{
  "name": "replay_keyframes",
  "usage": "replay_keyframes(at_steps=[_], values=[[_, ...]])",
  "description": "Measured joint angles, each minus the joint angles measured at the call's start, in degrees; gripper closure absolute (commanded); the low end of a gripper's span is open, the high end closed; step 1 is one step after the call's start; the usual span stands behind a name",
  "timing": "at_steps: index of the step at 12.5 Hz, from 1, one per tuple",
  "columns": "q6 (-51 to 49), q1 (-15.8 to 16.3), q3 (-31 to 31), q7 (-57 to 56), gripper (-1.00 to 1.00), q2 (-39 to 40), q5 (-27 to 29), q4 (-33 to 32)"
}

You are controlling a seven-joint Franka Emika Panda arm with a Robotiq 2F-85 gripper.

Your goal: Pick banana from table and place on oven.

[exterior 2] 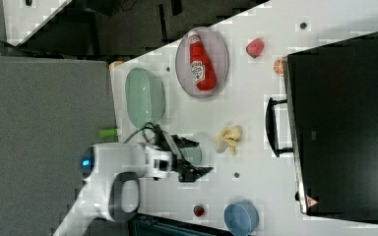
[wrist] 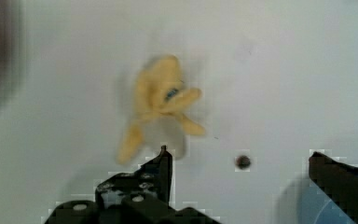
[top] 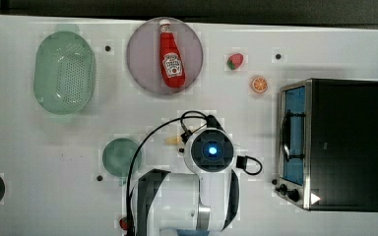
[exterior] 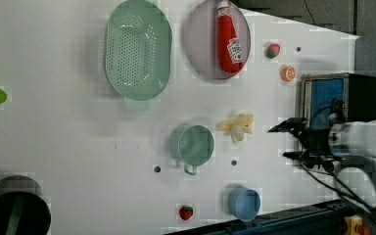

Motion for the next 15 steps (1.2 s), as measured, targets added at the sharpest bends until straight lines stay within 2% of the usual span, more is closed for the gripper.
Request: replay_keyframes(at_steps=[5,7,12,13,15], values=[[9.4,-0.2,2.1,0.4,-1.0,9.3,-1.3,2.4],[16.2,0.2,2.7,0.4,-1.0,12.1,-2.3,2.6],[23.9,0.4,3.5,0.5,-1.0,21.5,-0.4,2.1],[25.1,1.0,2.9,0.6,-0.93,23.6,-0.9,1.9],[26.7,0.8,3.1,0.7,-0.43,26.2,-1.1,1.2]])
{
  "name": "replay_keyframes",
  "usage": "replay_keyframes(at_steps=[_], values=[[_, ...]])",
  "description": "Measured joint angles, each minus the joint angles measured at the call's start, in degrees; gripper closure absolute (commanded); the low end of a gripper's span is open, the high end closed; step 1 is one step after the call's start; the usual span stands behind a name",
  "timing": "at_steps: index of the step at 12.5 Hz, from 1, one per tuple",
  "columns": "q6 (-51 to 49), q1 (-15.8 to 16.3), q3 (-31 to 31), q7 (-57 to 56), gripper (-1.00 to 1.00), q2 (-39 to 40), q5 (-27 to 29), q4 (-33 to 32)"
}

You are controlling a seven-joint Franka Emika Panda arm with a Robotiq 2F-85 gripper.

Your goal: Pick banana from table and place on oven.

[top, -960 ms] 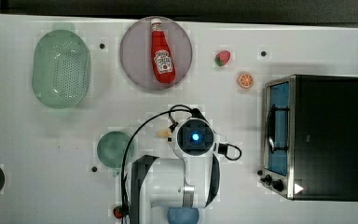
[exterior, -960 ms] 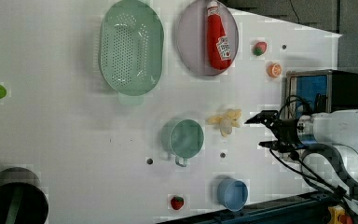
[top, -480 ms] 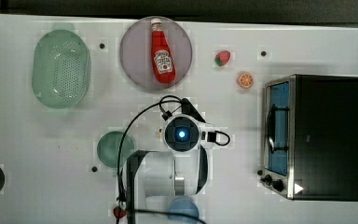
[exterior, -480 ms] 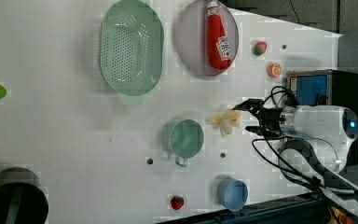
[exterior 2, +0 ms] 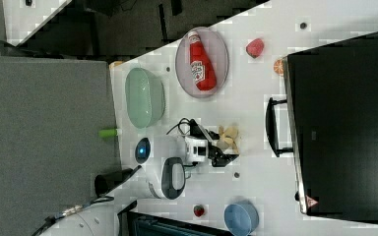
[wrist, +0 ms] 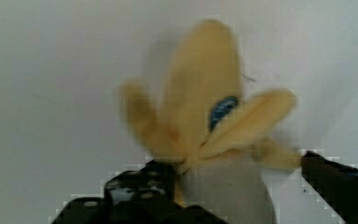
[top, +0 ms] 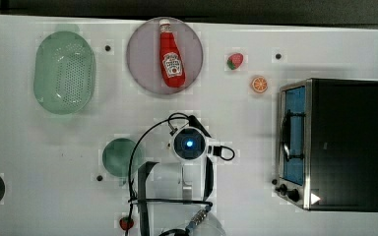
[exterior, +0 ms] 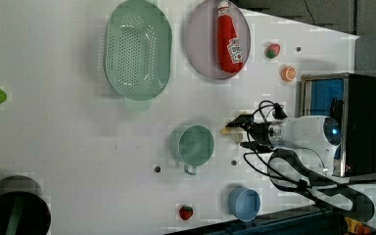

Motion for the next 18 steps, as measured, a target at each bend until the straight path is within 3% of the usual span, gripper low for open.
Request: replay_keyframes(at_steps=[4,8,11,14,18], values=[[1.6,-0.4,0.7,0.0,0.45,-0.9,0.1,0.9],[1.6,-0.1,1.1,0.0,0.45,-2.0,0.3,2.6],[-4.5,-0.4,0.6,0.1,0.46,-7.3,0.8,3.4],[-24.0,-0.4,-0.3,0.1,0.46,-19.1,-1.2,8.4],[-46.7,0.7,-3.0,0.1,0.45,-31.4,0.6,24.5]])
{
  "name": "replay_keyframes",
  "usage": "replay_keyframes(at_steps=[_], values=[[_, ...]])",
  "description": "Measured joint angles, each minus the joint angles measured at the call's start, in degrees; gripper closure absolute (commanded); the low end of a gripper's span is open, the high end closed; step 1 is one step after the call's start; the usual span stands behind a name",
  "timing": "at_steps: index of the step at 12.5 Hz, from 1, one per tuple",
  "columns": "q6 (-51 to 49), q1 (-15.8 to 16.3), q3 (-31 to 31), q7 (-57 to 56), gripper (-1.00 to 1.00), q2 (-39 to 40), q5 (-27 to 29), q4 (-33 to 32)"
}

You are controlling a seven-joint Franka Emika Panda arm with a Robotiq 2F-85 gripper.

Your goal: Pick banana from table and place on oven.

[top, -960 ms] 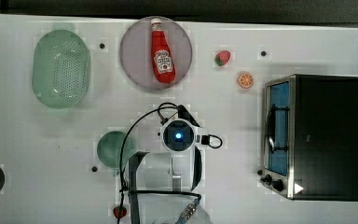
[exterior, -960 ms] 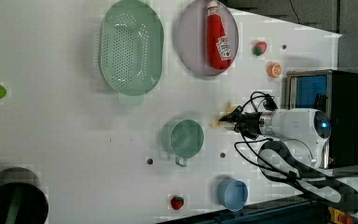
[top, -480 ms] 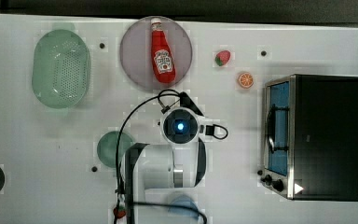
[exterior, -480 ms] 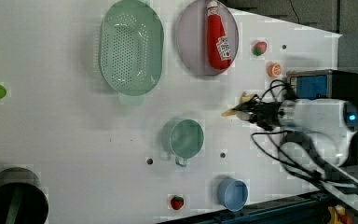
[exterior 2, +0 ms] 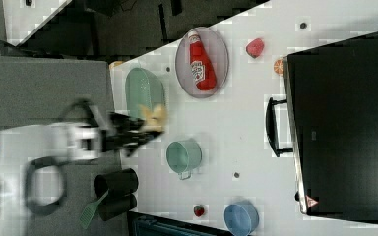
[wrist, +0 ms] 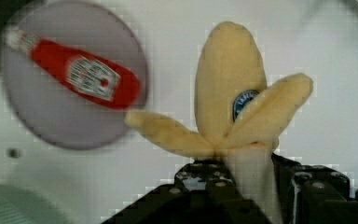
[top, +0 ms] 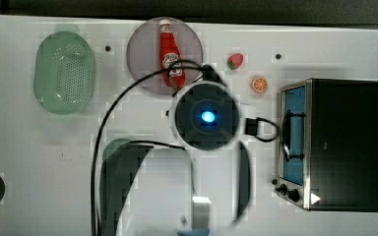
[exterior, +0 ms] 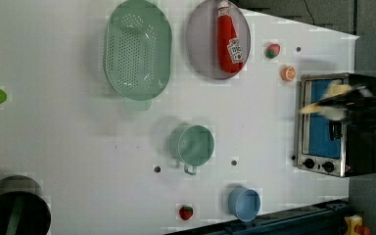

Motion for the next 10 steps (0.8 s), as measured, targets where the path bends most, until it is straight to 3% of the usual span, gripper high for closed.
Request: replay_keyframes(at_steps=[3,5,10], values=[[-7.0,-0.9,-4.9,-0.4,0.46,-5.2,-0.3,8.1],[-6.6,-0.8,-11.2,-4.6,0.45,-5.1,-6.2,8.6],[2.9,-3.4,-28.0,-23.9,0.45,10.5,-7.3,9.3]])
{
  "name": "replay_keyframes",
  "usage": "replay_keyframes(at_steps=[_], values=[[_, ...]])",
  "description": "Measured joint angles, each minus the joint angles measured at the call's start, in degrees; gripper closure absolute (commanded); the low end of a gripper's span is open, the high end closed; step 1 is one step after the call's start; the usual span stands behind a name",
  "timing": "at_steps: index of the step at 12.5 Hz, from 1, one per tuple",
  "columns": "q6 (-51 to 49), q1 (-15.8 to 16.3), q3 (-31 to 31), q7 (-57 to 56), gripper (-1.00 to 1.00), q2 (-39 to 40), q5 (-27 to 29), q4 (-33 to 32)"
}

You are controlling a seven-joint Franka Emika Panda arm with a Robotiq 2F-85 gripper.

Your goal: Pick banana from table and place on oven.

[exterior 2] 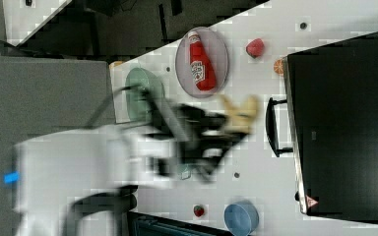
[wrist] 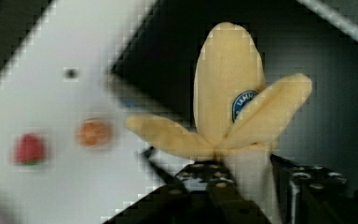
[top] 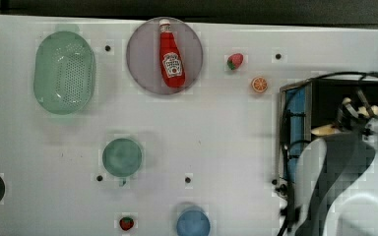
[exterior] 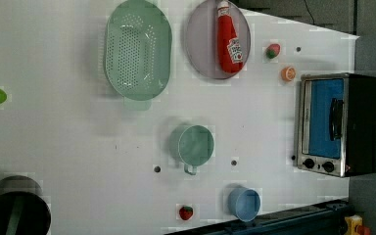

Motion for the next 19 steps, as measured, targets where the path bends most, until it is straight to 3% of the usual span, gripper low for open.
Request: replay_keyframes(at_steps=[3,5,9,13,15,19], values=[[5.2,-1.5,-5.5,-9.6,0.37,9.2,-1.1,-1.7],[5.9,-2.5,-6.2,-12.6,-0.05,12.9,-1.3,-2.1],[6.5,-2.0,-4.5,-15.8,-0.96,12.8,-1.3,-3.2],[7.1,-0.6,-2.0,-15.9,-1.0,11.4,0.0,-0.1],[2.6,0.0,1.3,-15.0,-1.0,7.8,0.6,-0.4],[-11.3,2.7,11.4,-0.4,-1.0,-2.5,-0.5,-0.1]])
